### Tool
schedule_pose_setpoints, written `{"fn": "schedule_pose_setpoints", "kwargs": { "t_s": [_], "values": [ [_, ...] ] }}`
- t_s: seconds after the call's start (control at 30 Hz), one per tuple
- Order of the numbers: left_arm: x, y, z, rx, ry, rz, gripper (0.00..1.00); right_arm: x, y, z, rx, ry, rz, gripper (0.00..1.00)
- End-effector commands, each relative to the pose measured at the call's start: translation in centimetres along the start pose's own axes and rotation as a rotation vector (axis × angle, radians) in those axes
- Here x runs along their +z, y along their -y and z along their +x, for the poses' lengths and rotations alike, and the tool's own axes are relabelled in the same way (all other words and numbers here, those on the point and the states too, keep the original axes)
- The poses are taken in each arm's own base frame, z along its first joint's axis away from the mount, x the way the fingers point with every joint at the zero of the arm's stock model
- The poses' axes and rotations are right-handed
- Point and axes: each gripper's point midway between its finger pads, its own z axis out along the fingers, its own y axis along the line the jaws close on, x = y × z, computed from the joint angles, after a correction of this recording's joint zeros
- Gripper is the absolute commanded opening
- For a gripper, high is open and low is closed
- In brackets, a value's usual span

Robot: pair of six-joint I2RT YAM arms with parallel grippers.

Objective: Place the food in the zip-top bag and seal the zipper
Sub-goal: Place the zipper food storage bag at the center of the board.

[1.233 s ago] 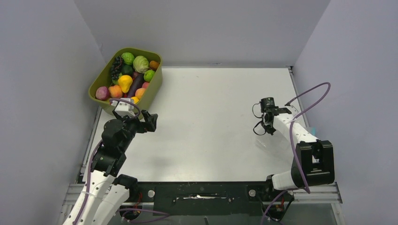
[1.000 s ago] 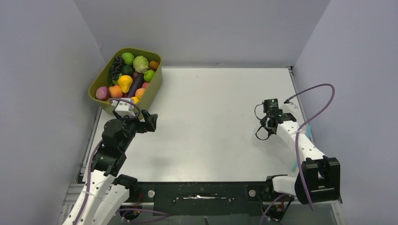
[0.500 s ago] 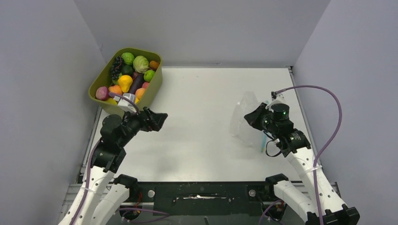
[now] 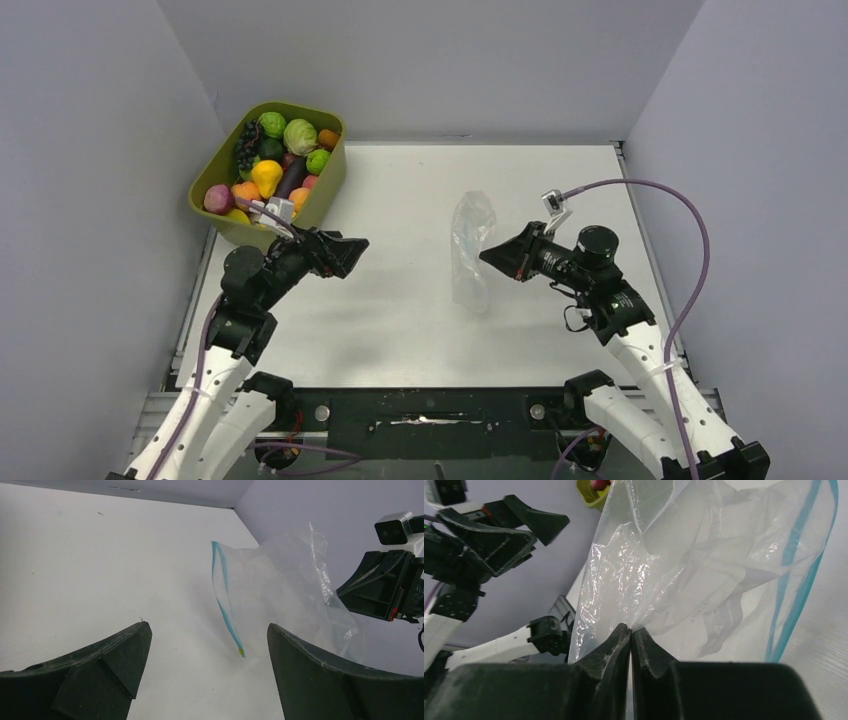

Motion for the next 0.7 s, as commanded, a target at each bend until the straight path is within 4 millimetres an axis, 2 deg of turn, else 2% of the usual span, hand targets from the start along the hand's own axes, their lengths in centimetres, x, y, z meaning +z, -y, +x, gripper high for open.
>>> {"fn": "schedule_pose_setpoints", "kwargs": {
  "t_s": [0.0, 0.1, 0.17, 0.3, 0.33, 0.4, 0.47, 0.53, 0.6, 0.67],
  "values": [
    [1.3, 0.2, -2.0, 0.054, 0.050, 0.010, 0.87, 1.0, 6.6, 3.1, -0.027, -0.103, 0.212, 0.10],
    [2.0, -1.1, -1.1, 0.078, 0.004, -0.031, 0.87, 0.8, 12.2, 4.3, -0.003, -0.159, 0.416, 0.10],
    [2.2, -1.0, -1.7, 0.088, 0.007, -0.040, 0.86, 0.9, 13.3, 4.0, 0.034, -0.167, 0.427, 0.08],
    [2.4, -1.9, -1.3, 0.082, 0.009, -0.069, 0.87, 2.3, 12.1, 1.7, 0.031, -0.132, 0.371, 0.08],
    [2.4, -2.5, -0.4, 0.074, -0.004, -0.079, 0.87, 2.9, 11.7, 1.3, 0.041, -0.121, 0.347, 0.08],
    [2.5, -2.9, 0.3, 0.087, -0.011, -0.073, 0.87, 4.5, 10.7, 1.1, 0.087, -0.115, 0.275, 0.09],
    [2.6, -3.3, 1.0, 0.094, -0.023, -0.073, 0.86, 6.4, 9.9, 1.9, 0.138, -0.132, 0.217, 0.12],
    [2.6, -3.5, 1.5, 0.094, -0.029, -0.067, 0.86, 8.2, 9.3, 2.6, 0.148, -0.160, 0.190, 0.18],
    [2.5, -3.3, 2.0, 0.094, -0.047, -0.050, 0.86, 9.4, 8.6, 2.8, 0.113, -0.197, 0.168, 0.29],
    [2.3, -2.5, 2.4, 0.099, -0.061, -0.010, 0.86, 9.5, 8.8, 3.1, 0.060, -0.250, 0.189, 0.41]
  ]
}}
